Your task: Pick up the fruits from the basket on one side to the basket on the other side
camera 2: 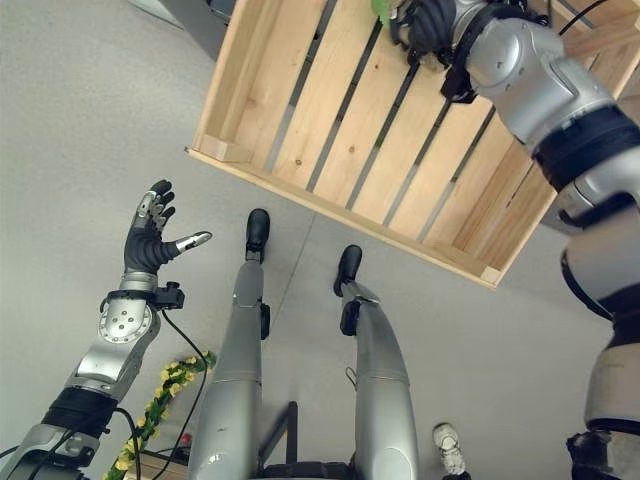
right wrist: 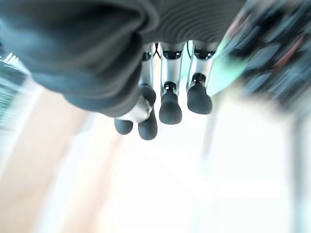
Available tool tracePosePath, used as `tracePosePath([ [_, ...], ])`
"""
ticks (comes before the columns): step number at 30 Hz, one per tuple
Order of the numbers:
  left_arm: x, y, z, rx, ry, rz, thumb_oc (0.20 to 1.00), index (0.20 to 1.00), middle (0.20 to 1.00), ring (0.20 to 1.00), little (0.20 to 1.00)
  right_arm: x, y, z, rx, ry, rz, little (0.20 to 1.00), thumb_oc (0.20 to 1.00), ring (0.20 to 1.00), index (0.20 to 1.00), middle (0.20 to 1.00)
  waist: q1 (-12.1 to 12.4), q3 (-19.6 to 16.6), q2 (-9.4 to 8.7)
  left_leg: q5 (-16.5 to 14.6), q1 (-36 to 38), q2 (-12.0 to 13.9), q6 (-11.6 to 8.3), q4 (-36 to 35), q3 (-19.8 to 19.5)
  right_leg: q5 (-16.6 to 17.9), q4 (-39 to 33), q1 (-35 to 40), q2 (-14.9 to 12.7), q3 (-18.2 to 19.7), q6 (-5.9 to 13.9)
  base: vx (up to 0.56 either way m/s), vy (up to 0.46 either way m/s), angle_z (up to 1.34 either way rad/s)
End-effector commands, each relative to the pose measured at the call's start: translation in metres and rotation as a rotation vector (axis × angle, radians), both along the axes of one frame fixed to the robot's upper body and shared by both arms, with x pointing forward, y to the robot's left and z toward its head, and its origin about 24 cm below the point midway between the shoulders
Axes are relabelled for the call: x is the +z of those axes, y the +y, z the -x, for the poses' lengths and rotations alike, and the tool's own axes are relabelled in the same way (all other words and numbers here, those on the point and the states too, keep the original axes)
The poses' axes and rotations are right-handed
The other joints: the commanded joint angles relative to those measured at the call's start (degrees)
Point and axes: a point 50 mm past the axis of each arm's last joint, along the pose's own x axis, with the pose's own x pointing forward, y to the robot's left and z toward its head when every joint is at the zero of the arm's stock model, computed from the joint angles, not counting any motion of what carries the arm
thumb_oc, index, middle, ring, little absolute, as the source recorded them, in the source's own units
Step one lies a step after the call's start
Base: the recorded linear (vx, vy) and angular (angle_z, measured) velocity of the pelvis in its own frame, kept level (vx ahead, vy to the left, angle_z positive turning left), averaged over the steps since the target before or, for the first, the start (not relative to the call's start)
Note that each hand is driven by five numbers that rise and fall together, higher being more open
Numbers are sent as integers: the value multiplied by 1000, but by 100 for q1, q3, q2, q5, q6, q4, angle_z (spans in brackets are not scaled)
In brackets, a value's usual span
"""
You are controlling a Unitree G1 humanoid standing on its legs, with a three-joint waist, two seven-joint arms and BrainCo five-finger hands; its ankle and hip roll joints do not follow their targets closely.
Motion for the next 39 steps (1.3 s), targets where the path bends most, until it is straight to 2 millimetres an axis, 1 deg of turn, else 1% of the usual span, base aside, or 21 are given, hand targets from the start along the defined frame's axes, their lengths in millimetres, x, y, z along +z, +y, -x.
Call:
tracePosePath([
  [1,21,9,9,-19,-105,-24,1000,1000,1000,1000,1000,2,-18,7,85,92,-151,200,200,200,200,200,197,-31,-439,-1035,785,84,-141,341,325,551,-1028,561,-136,244,531,6,-35,11],
  [2,23,10,9,-26,-105,-53,1000,1000,1000,1000,1000,-4,-13,16,167,136,-144,200,200,200,200,200,223,-31,-456,-1041,807,68,-147,373,298,541,-1004,610,-151,229,532,6,-35,11],
  [5,23,8,8,-35,-106,-67,1000,1000,1000,1000,1000,-12,-14,22,213,180,-177,200,200,200,200,200,243,-31,-459,-1049,838,51,-153,395,283,536,-997,671,-170,202,538,-2,-21,17],
  [6,24,10,8,-34,-110,-76,1000,1000,1000,1000,1000,-17,-5,32,287,209,-148,200,200,200,200,200,262,-31,-461,-1048,876,41,-157,409,281,541,-995,728,-168,202,542,-6,-2,9],
  [7,24,10,8,-34,-110,-76,1000,1000,1000,1000,1000,-17,-5,32,287,209,-149,200,200,200,200,200,265,-31,-460,-1048,877,41,-157,408,280,541,-996,730,-167,201,542,-5,5,6],
  [11,27,13,8,-25,-116,-93,1000,1000,1000,1000,1000,-25,11,53,419,252,-92,200,200,200,200,200,302,-31,-487,-1032,965,41,-173,391,287,560,-1044,866,-182,173,557,-3,-3,1],
  [16,28,16,9,-19,-114,-108,1000,1000,1000,1000,1000,-21,26,74,512,220,-13,200,200,200,200,200,307,-31,-510,-1056,1027,30,-172,415,303,570,-1074,934,-184,181,549,-11,3,5],
  [19,27,18,11,-11,-113,-111,1000,1000,1000,1000,1000,-20,28,76,521,208,0,200,200,200,200,200,302,-31,-527,-1064,1028,31,-168,427,318,587,-1091,933,-183,199,557,-5,4,2],
  [20,28,18,11,-8,-113,-117,1000,1000,1000,1000,1000,-18,28,77,517,191,13,382,382,382,382,382,297,-31,-532,-1066,1031,33,-165,423,318,592,-1097,933,-179,205,558,0,0,0],
  [21,27,19,11,-5,-112,-118,1000,1000,1000,1000,1000,-17,27,77,502,174,25,1000,1000,1000,1000,1000,292,-31,-537,-1065,1033,37,-163,421,320,597,-1113,938,-178,211,560,0,0,0],
  [25,25,20,12,7,-105,-121,1000,1000,1000,1000,1000,-11,16,68,406,112,31,1000,1000,1000,1000,1000,251,-31,-560,-1052,1052,49,-156,398,347,626,-1164,948,-163,226,562,0,0,0],
  [26,24,21,13,13,-103,-122,1000,1000,1000,1000,1000,-11,5,60,338,105,18,1000,1000,1000,1000,1000,240,-31,-573,-1044,1049,54,-157,388,355,647,-1217,960,-162,229,566,0,0,0],
  [27,24,21,13,13,-103,-122,1000,1000,1000,1000,1000,-11,5,60,338,105,18,1000,1000,1000,1000,1000,238,-31,-572,-1043,1050,54,-157,387,355,647,-1219,962,-162,229,566,0,0,0],
  [29,23,24,14,26,-100,-124,1000,1000,1000,1000,1000,-6,-16,47,207,51,3,1000,1000,1000,1000,1000,219,-31,-585,-1020,1060,66,-159,338,359,663,-1257,982,-157,214,578,0,0,0],
  [30,23,24,14,26,-100,-125,1000,1000,1000,1000,1000,-6,-16,47,207,51,3,1000,1000,1000,1000,1000,220,-31,-587,-1020,1062,66,-159,336,359,663,-1258,983,-157,215,578,0,0,0],
  [31,22,24,14,34,-99,-123,1000,1000,1000,1000,1000,-5,-32,38,114,29,-20,1000,1000,1000,1000,1000,211,-31,-598,-1000,1069,79,-160,305,350,680,-1298,995,-163,198,585,0,0,0],
  [33,22,25,14,37,-98,-122,1000,1000,1000,1000,1000,-4,-37,35,84,14,-14,1000,1000,1000,1000,1000,207,-31,-609,-994,1071,87,-163,290,354,686,-1312,1008,-161,195,588,0,0,0],
  [35,20,24,14,40,-93,-115,1000,1000,1000,1000,1000,-2,-56,26,-25,-16,-47,1000,1000,1000,1000,1000,199,-31,-614,-985,1079,87,-157,260,356,696,-1328,1021,-156,196,598,0,0,0],
  [36,20,28,14,62,-93,-120,1000,1000,1000,1000,1000,4,-69,19,-126,-78,-22,1000,1000,1000,1000,1000,167,-31,-660,-1012,1093,88,-148,297,389,750,-1359,1040,-144,208,601,0,0,0],
  [38,19,28,15,66,-92,-122,1000,1000,1000,1000,1000,4,-71,18,-143,-84,-33,1000,1000,1000,1000,1000,158,-31,-681,-1033,1095,90,-152,323,412,767,-1390,1063,-141,212,606,0,0,0],
  [39,18,27,14,68,-89,-114,1000,1000,1000,1000,1000,5,-83,13,-210,-100,-56,1000,1000,1000,1000,1000,143,-31,-679,-1067,1073,65,-171,407,448,801,-1423,1095,-159,210,619,-8,-51,0],
])
